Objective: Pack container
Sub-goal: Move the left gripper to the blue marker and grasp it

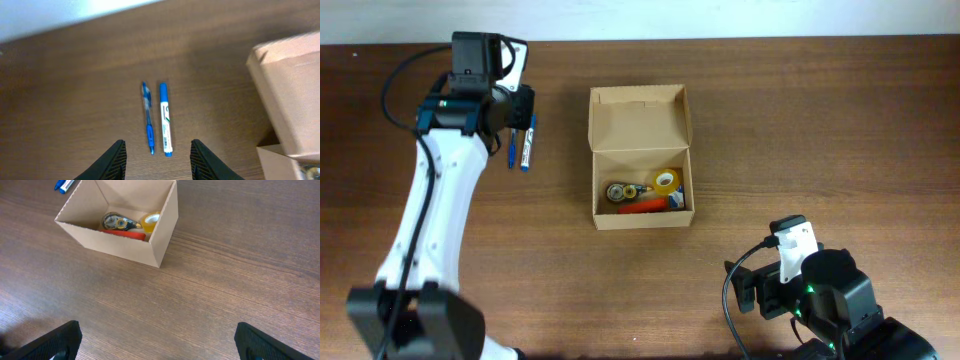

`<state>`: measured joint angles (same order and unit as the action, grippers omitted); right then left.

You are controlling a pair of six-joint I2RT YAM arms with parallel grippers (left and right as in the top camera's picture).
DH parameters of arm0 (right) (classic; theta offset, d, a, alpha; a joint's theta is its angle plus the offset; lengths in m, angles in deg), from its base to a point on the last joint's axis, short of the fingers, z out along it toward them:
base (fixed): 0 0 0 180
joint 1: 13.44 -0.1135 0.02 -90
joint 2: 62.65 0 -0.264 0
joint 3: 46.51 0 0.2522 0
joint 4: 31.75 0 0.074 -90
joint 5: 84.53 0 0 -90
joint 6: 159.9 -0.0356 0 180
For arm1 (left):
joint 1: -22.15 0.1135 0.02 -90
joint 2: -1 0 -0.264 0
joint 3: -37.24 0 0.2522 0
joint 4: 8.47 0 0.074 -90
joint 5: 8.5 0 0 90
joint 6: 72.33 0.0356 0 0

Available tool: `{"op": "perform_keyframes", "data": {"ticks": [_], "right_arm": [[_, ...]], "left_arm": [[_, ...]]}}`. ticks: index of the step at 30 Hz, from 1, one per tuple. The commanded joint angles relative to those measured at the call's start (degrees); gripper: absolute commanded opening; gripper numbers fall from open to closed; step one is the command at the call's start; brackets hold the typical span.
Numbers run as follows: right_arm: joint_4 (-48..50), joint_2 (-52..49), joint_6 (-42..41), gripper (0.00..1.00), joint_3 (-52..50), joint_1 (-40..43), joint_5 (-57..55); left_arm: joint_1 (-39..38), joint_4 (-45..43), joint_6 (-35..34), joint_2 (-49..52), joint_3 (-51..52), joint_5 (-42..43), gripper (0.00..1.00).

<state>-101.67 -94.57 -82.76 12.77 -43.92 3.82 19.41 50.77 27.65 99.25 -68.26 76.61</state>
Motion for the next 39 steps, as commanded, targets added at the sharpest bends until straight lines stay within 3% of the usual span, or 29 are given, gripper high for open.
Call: {"op": "perform_keyframes", "data": {"ticks": [1, 4, 16, 32, 34, 39], "right_arm": [[0.0, 0.3, 0.2, 0.99, -0.1, -0.3, -0.5], [0.0, 0.3, 0.2, 0.99, -0.1, -0.3, -0.5], [0.0, 0.3, 0.2, 0.99, -0.1, -0.3, -0.5], [0.0, 0.3, 0.2, 0.99, -0.1, -0.3, -0.5], [0.0, 0.3, 0.2, 0.99, -0.1, -0.3, -0.5], [0.0, 0.3, 0.2, 0.99, -0.1, -0.3, -0.5]], "left_arm": [[1.3, 0.2, -0.3, 6.6, -0.1, 4.1, 0.39], [1.4, -0.3, -0.3, 11.6, -0.1, 5.6, 0.34], [3.8, -3.4, -0.3, 22.6, -0.1, 5.8, 0.34], [3.9, -7.5, -0.3, 28.4, -0.1, 6.6, 0.32], [3.9, -8.2, -0.3, 28.4, -0.1, 6.6, 0.24], [3.9, -8.1, -0.3, 29.4, -0.1, 6.6, 0.22]]}}
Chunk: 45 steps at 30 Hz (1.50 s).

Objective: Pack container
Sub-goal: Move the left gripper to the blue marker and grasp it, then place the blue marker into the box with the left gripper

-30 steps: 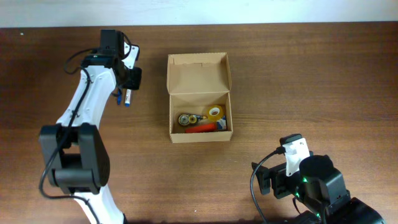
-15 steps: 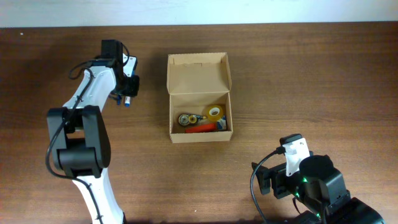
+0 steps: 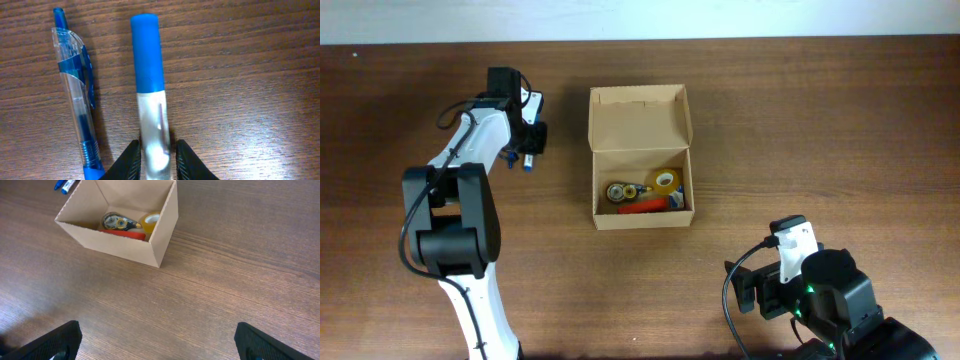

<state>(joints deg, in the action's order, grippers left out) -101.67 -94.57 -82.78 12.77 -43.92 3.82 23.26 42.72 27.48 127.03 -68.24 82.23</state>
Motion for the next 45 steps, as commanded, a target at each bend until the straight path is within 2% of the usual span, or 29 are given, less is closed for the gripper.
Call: {"op": "perform_keyframes", "data": {"ticks": [1, 6, 10, 14, 18, 22, 26, 28, 31, 34, 36, 40, 45], "right_arm": [[0.0, 0.3, 0.3, 0.99, -0.1, -0.3, -0.5], [0.0, 0.3, 0.3, 0.99, -0.1, -0.3, -0.5], [0.0, 0.3, 0.3, 0.99, -0.1, -0.3, -0.5], [0.0, 0.3, 0.3, 0.99, -0.1, -0.3, -0.5], [0.0, 0.3, 0.3, 0.99, -0.1, -0.3, -0.5], [0.0, 0.3, 0.3, 0.99, -0.1, -0.3, -0.5], [0.0, 0.3, 0.3, 0.99, -0.1, -0.3, -0.5], [0.0, 0.3, 0.3, 0.99, -0.1, -0.3, -0.5], [0.0, 0.3, 0.3, 0.99, -0.1, -0.3, -0.5], [0.0, 0.3, 0.3, 0.99, -0.1, -0.3, -0.5], [0.0, 0.3, 0.3, 0.99, -0.1, -0.3, -0.5], [0.0, 0.3, 0.3, 0.99, -0.1, -0.3, -0.5], [0.0, 0.3, 0.3, 0.99, -0.1, -0.3, -0.5]], "left_arm": [[0.1, 0.0, -0.1, 2.3, -0.2, 1.0, 0.22], [0.1, 1.0, -0.1, 3.3, -0.2, 1.0, 0.15], [0.0, 3.9, -0.9, 2.8, -1.2, 1.3, 0.02], [-0.1, 8.8, -1.6, -0.8, -5.0, 1.4, 0.02], [-1.5, 9.0, -1.5, -9.7, -6.1, 1.5, 0.02], [-6.0, 9.3, 7.2, -19.7, -6.1, 5.6, 0.02], [-13.8, 11.6, 12.7, -25.7, -6.1, 7.0, 0.02], [-17.8, 13.8, 14.9, -26.8, -6.1, 7.0, 0.02], [-23.8, 19.8, 23.9, -26.5, -5.4, 7.0, 0.02], [-26.6, 24.7, 31.1, -26.5, -3.3, 7.0, 0.02], [-26.9, 25.4, 31.7, -26.5, -1.2, 7.5, 0.02], [-26.9, 21.9, 35.6, -26.4, 6.1, 13.4, 0.02], [-26.9, 9.4, 39.1, -26.4, 14.3, 13.5, 0.02]]}}
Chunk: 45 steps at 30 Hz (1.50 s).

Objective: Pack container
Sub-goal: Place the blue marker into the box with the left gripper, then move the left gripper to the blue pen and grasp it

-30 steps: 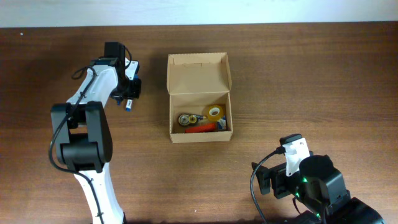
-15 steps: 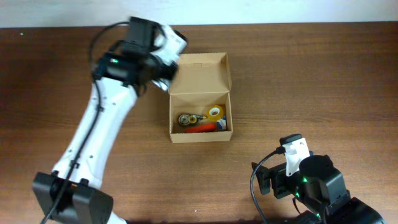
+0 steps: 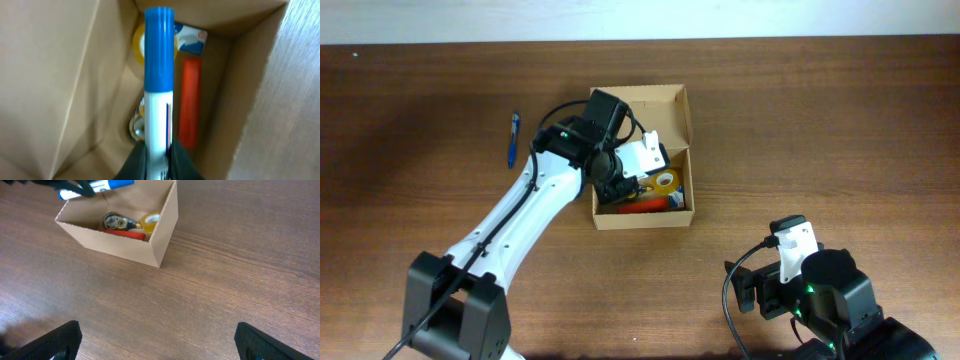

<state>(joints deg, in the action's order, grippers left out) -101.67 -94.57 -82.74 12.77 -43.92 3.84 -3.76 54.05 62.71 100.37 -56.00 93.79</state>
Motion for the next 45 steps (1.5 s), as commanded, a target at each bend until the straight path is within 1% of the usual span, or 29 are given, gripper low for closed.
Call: {"op": "perform_keyframes", "data": {"ticks": [1, 5, 7, 10, 13, 16, 20, 21, 22, 23, 24, 25, 26, 29, 31, 34, 38, 39, 41, 42, 43, 45], "right_arm": [[0.0, 0.3, 0.2, 0.99, -0.1, -0.3, -0.5], [0.0, 0.3, 0.2, 0.99, -0.1, -0.3, -0.5], [0.0, 0.3, 0.2, 0.99, -0.1, -0.3, -0.5], [0.0, 0.3, 0.2, 0.99, -0.1, -0.3, -0.5], [0.0, 0.3, 0.2, 0.99, -0.1, -0.3, -0.5], [0.0, 0.3, 0.2, 0.99, -0.1, -0.3, -0.5], [0.0, 0.3, 0.2, 0.99, -0.1, -0.3, -0.5], [0.0, 0.3, 0.2, 0.99, -0.1, -0.3, -0.5], [0.0, 0.3, 0.2, 0.99, -0.1, -0.3, -0.5], [0.0, 0.3, 0.2, 0.99, -0.1, -0.3, -0.5], [0.0, 0.3, 0.2, 0.99, -0.1, -0.3, -0.5], [0.0, 0.3, 0.2, 0.99, -0.1, -0.3, -0.5], [0.0, 0.3, 0.2, 0.99, -0.1, -0.3, -0.5], [0.0, 0.3, 0.2, 0.99, -0.1, -0.3, -0.5], [0.0, 0.3, 0.2, 0.99, -0.1, -0.3, -0.5], [0.0, 0.3, 0.2, 0.99, -0.1, -0.3, -0.5], [0.0, 0.3, 0.2, 0.99, -0.1, -0.3, -0.5], [0.0, 0.3, 0.2, 0.99, -0.1, -0.3, -0.5], [0.0, 0.3, 0.2, 0.99, -0.1, -0.3, -0.5], [0.0, 0.3, 0.2, 0.99, -0.1, -0.3, -0.5], [0.0, 0.3, 0.2, 1.0, -0.1, -0.3, -0.5], [0.0, 0.3, 0.2, 0.99, -0.1, -0.3, -0.5]], "left_arm": [[0.1, -4.7, 5.1, 0.2, 3.5, 1.9, 0.02], [0.1, -12.7, 11.0, 0.3, 7.4, 1.9, 0.02], [0.1, -14.8, 14.4, 0.7, 8.1, 1.9, 0.02], [0.1, -16.5, 17.3, 2.0, 8.1, 0.5, 0.02], [0.1, -17.4, 17.6, 4.7, 8.1, -1.8, 0.02], [0.1, -18.2, 17.9, 6.8, 8.1, -1.8, 0.02], [0.1, -19.9, 17.9, 7.5, 8.1, -4.2, 0.03], [0.1, -19.9, 17.9, 7.5, 8.1, -4.5, 0.07], [0.1, -19.9, 17.8, 7.5, 8.1, -4.5, 0.14], [0.1, -19.8, 17.6, 7.5, 8.1, -4.5, 0.26], [0.1, -19.8, 17.4, 7.5, 8.1, -4.4, 0.35], [0.1, -19.8, 17.4, 7.4, 8.1, -4.4, 0.4], [0.1, -19.8, 17.3, 7.4, 8.1, -4.4, 0.41], [-0.2, -19.8, 13.9, 6.1, 8.1, -4.4, 0.42], [-0.6, -19.8, 11.5, 3.1, 8.0, -4.4, 0.42], [-1.0, -19.7, 9.1, -4.4, 8.0, -4.4, 0.42], [0.5, -19.7, 3.9, -17.0, 8.0, -4.9, 0.42], [1.7, -19.7, 2.1, -19.9, 8.0, -6.1, 0.43], [4.7, -19.6, -2.2, -23.1, 8.0, -10.0, 0.47], [6.4, -19.2, -4.0, -23.9, 8.0, -12.0, 0.49], [9.0, -18.3, -5.5, -24.2, 8.0, -13.8, 0.49], [14.8, -15.6, -6.9, -23.4, 8.0, -13.6, 0.5]]}}
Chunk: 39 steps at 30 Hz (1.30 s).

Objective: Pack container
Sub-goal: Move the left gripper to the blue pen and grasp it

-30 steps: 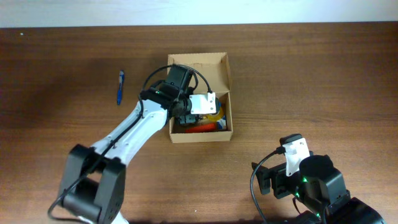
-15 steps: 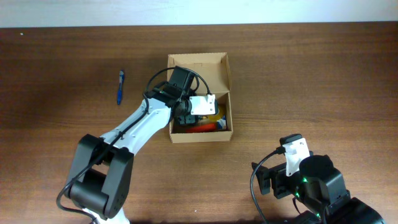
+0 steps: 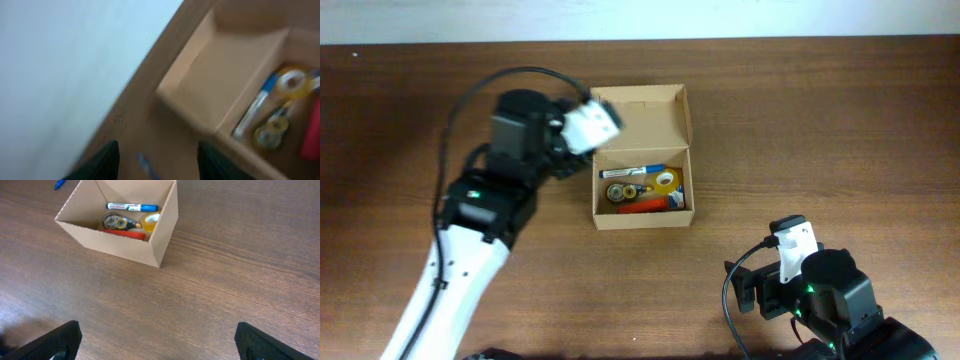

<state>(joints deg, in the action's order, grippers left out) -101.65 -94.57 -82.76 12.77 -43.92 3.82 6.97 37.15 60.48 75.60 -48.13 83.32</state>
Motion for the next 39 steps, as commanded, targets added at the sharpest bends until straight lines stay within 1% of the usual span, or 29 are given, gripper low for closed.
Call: {"op": "perform_keyframes", "data": {"ticks": [1, 4, 6, 9, 14, 20, 23, 28, 31, 34, 39], "right_arm": [[0.0, 0.3, 0.2, 0.99, -0.1, -0.3, -0.5], [0.0, 0.3, 0.2, 0.99, -0.1, -0.3, -0.5], [0.0, 0.3, 0.2, 0.99, -0.1, -0.3, -0.5], [0.0, 0.3, 0.2, 0.99, -0.1, -0.3, -0.5], [0.0, 0.3, 0.2, 0.99, -0.1, -0.3, -0.5], [0.0, 0.3, 0.2, 0.99, -0.1, -0.3, -0.5], [0.0, 0.3, 0.2, 0.99, -0.1, -0.3, -0.5], [0.0, 0.3, 0.2, 0.99, -0.1, -0.3, -0.5], [0.0, 0.3, 0.2, 0.99, -0.1, -0.3, -0.5], [0.0, 0.3, 0.2, 0.99, -0.1, -0.3, -0.5], [0.0, 0.3, 0.2, 0.99, -0.1, -0.3, -0.5]], "left_arm": [[6.6, 2.3, -5.5, 2.2, 0.1, -3.1, 0.49], [13.5, 3.7, -6.2, 7.1, 0.1, -2.2, 0.49], [16.7, 3.4, -6.7, 11.9, 0.1, 0.6, 0.49], [19.4, 0.1, -10.8, 18.8, 0.1, 0.9, 0.49], [21.7, -5.5, -17.9, 28.6, 0.1, 0.9, 0.49], [21.8, -8.0, -24.0, 33.8, -0.6, -0.7, 0.49], [21.6, -5.7, -24.0, 36.6, -4.8, -1.0, 0.49], [21.6, 4.0, -24.2, 44.4, -17.3, -1.2, 0.47], [21.6, 6.8, -26.8, 48.0, -22.5, -1.0, 0.46], [21.4, 7.6, -26.7, 50.0, -24.2, -0.3, 0.43], [21.1, 7.5, -26.7, 51.5, -24.3, -0.3, 0.4]]}}
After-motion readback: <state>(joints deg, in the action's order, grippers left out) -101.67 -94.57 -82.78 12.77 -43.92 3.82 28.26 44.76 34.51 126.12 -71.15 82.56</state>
